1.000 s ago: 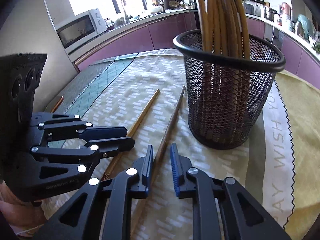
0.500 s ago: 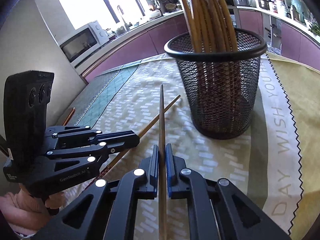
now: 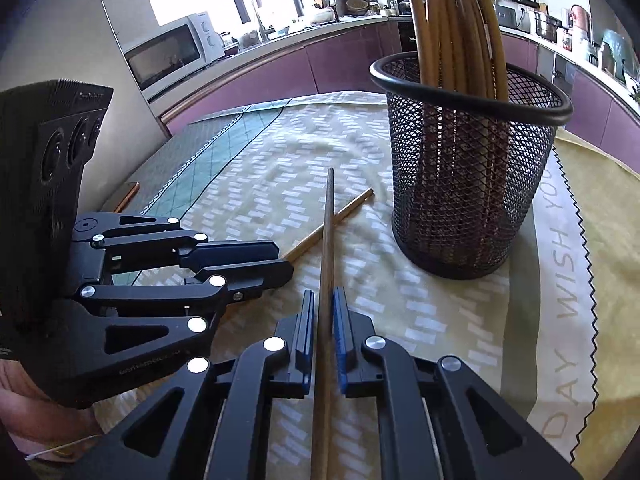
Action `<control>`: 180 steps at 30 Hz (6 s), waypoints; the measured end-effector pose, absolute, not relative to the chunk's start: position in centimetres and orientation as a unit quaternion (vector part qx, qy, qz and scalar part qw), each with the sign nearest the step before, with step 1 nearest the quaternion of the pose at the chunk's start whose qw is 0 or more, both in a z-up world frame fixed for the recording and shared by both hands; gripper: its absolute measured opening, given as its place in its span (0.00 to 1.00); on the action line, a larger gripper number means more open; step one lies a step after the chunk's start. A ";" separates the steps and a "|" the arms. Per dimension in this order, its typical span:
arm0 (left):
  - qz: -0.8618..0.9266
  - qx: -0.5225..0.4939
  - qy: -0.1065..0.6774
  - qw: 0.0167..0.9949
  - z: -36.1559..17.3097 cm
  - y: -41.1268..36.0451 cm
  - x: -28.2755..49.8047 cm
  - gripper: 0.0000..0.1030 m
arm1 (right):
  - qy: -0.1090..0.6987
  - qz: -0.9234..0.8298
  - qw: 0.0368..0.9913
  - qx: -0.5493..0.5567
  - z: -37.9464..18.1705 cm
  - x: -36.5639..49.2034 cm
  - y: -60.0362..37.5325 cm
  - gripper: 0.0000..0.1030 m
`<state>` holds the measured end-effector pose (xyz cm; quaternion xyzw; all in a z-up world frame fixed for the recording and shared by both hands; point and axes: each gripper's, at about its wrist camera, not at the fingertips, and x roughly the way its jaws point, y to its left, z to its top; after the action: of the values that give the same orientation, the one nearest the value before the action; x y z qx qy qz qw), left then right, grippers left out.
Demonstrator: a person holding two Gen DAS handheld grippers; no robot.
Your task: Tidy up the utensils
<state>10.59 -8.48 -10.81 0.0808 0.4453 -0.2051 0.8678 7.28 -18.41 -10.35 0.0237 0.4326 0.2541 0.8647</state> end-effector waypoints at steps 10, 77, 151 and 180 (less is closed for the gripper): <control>-0.199 0.065 0.437 0.875 -10.0 -7.8 10.3 0.07 | 0.407 0.267 0.872 0.046 -9.3 6.5 -19.9 0.06; -0.282 -0.048 0.349 0.892 -1.6 -4.2 7.4 0.07 | 0.289 0.305 0.902 0.100 -3.6 3.5 -25.4 0.06; -0.284 -0.031 0.297 0.911 0.7 -4.3 7.4 0.07 | 0.234 0.267 0.932 0.071 -0.2 3.3 -25.6 0.06; -0.296 -0.019 0.290 0.910 1.5 -4.7 7.7 0.07 | 0.229 0.264 0.934 0.074 0.2 3.9 -25.5 0.06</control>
<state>7.73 -4.72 1.48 -0.0194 0.2897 -0.2961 0.9099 3.85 -25.47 0.16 0.0736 0.2289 0.2638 0.9341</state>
